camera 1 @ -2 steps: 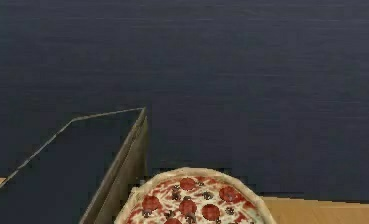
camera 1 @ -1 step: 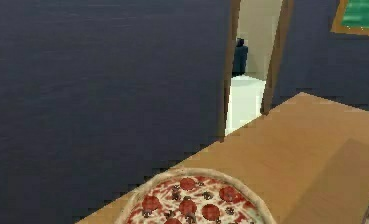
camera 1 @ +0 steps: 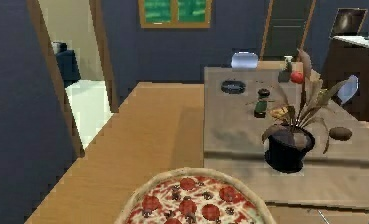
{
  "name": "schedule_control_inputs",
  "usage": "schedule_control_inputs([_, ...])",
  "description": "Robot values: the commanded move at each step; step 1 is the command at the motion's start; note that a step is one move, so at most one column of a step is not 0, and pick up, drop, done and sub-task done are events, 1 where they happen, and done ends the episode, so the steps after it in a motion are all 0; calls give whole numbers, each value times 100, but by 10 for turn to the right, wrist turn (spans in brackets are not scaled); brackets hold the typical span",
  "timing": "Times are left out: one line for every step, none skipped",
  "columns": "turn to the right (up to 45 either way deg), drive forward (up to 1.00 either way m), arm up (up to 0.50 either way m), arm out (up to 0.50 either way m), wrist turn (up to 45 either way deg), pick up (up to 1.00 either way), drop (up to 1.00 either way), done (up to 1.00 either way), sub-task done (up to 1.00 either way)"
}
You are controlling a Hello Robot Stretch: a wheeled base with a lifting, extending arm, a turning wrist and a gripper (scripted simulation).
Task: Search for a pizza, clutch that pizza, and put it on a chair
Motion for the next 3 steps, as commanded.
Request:
schedule_control_inputs([30,0,0,0,0,0,0,0,0])
schedule_control_inputs([0,30,0,0,0,0,0,0,0])
schedule_control_inputs([-150,0,0,0,0,0,0,0,0])
